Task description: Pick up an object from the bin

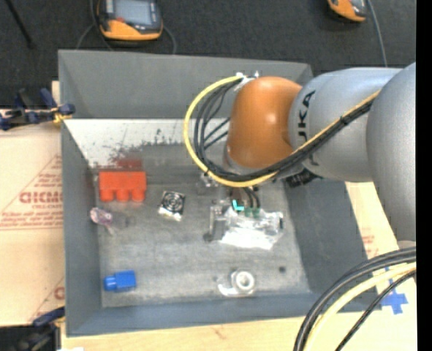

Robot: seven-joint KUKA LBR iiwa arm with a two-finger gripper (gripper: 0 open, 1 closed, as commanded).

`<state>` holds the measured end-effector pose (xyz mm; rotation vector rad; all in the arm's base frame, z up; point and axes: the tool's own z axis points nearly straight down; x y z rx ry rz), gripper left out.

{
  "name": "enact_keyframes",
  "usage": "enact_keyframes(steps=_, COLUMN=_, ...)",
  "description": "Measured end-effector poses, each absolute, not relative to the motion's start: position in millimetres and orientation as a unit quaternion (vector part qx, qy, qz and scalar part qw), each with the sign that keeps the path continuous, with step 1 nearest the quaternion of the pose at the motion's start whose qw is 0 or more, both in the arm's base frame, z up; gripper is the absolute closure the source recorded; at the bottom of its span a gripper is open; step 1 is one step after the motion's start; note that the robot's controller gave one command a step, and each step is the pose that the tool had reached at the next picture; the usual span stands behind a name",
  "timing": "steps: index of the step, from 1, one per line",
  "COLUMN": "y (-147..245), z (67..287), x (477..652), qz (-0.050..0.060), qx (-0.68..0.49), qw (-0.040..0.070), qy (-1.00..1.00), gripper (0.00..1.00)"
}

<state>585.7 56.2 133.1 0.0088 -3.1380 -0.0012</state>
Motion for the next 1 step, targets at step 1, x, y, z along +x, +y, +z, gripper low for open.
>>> enact_keyframes(steps=1, y=92.7, z=70.3, x=636.7, qz=0.000, qx=0.284, qw=-0.003, qy=-0.959, gripper=0.00)
